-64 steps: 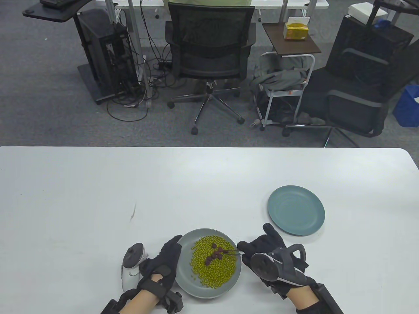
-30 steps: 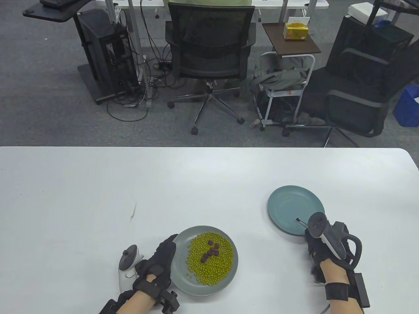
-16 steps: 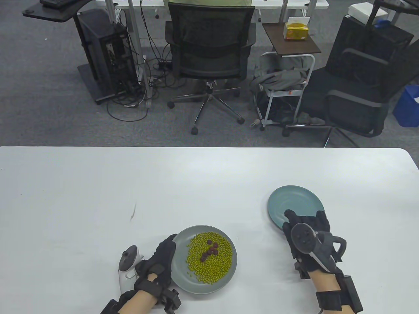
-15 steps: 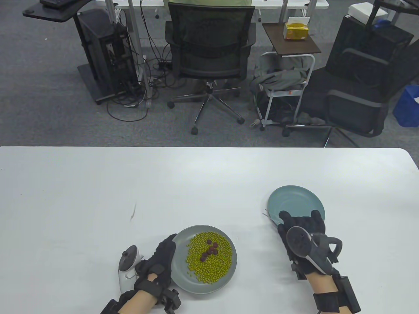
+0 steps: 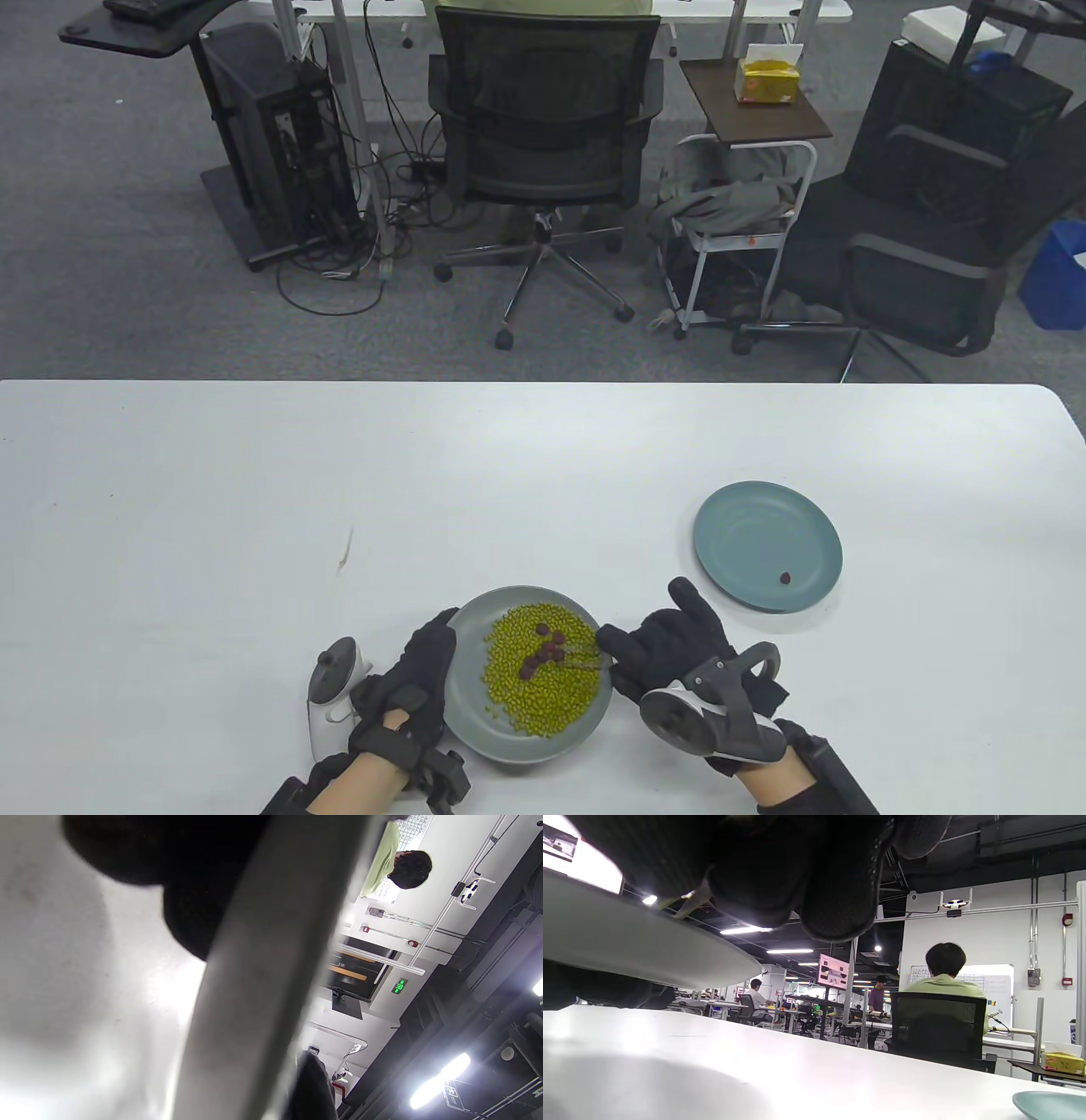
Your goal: Pick cranberries with tweezers into plate
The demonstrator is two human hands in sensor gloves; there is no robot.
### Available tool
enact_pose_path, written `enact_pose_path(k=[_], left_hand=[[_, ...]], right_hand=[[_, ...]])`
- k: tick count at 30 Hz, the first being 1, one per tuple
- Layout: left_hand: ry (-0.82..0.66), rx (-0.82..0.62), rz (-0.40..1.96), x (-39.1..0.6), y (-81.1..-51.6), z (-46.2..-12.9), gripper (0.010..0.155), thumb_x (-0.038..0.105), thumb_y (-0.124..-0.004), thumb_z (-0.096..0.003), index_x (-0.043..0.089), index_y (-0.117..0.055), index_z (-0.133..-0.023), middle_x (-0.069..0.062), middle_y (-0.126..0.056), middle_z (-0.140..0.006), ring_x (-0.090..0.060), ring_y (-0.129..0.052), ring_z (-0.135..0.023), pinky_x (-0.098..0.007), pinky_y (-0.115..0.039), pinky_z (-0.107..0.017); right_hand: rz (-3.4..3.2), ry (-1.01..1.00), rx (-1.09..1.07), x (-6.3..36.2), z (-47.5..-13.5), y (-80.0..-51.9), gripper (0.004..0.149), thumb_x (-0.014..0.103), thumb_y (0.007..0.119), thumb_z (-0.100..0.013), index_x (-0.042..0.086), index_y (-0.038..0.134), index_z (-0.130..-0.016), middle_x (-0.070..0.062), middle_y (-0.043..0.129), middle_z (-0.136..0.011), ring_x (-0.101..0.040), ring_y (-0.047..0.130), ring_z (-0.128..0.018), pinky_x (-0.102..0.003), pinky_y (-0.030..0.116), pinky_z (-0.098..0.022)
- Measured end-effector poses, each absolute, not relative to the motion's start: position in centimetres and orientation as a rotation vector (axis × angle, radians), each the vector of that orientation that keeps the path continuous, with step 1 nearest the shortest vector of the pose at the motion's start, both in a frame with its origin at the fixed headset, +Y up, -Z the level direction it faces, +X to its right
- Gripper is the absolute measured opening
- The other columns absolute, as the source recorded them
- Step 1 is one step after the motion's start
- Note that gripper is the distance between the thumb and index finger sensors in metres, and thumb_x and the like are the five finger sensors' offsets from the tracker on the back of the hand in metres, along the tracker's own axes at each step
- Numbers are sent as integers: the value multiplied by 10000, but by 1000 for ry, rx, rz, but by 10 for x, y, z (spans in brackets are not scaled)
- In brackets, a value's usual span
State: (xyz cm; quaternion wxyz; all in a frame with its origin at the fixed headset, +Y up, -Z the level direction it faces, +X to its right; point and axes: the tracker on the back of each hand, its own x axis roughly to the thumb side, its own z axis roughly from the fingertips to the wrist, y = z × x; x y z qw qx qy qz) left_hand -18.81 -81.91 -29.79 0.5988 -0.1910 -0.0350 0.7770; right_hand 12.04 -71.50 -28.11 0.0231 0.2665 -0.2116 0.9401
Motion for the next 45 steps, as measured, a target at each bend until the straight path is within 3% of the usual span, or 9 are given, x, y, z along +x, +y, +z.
enact_pose_path(k=[13, 18, 26, 32, 37, 40, 45], left_hand=[[-95, -448, 1777, -187, -819, -297, 614, 498, -589, -525, 205, -382, -1022, -84, -705, -910, -296, -1040, -389, -353, -889, -203], [-102, -459, 1774, -185, -820, -297, 613, 498, -589, -525, 204, -384, -1023, -86, -707, -909, -295, -1042, -390, -354, -890, -203], [-96, -460, 1771, -185, -820, -296, 615, 498, -591, -525, 203, -384, -1023, -88, -705, -911, -298, -1039, -393, -356, -889, -205], [-102, -462, 1778, -184, -819, -296, 616, 499, -591, -525, 202, -384, -1023, -88, -702, -911, -300, -1038, -395, -358, -888, -208], [-129, -466, 1769, -182, -815, -295, 617, 503, -590, -525, 203, -380, -1021, -83, -691, -917, -299, -1034, -405, -356, -887, -216], [-133, -471, 1777, -181, -815, -294, 617, 502, -591, -525, 202, -381, -1021, -84, -691, -917, -300, -1034, -405, -357, -887, -216], [-141, -478, 1770, -181, -815, -294, 617, 503, -591, -525, 202, -382, -1021, -83, -692, -917, -299, -1034, -404, -357, -887, -216]], right_hand=[[2985, -675, 889, 116, -280, -717, 501, 538, 737, -345, 390, 758, -824, 160, 899, -581, -119, 879, -702, -483, 423, -799], [2959, -691, 898, 115, -278, -716, 471, 510, 729, -353, 383, 774, -804, 143, 884, -549, -114, 877, -637, -468, 451, -782], [2908, -710, 827, 124, -280, -707, 467, 506, 729, -355, 373, 784, -800, 139, 884, -540, -114, 881, -622, -469, 464, -774], [2878, -748, 413, 192, -310, -693, 467, 510, 734, -354, 370, 790, -796, 177, 884, -527, -109, 889, -610, -467, 472, -774], [2914, -500, -112, 266, -346, -718, 465, 506, 744, -358, 360, 803, -796, 171, 891, -524, -115, 895, -604, -476, 479, -768], [2989, -336, -299, 284, -357, -740, 464, 503, 751, -357, 354, 815, -791, 168, 898, -519, -122, 902, -597, -479, 488, -763], [3042, -209, -388, 289, -367, -755, 463, 501, 758, -353, 345, 830, -783, 165, 906, -510, -128, 909, -587, -480, 496, -758]])
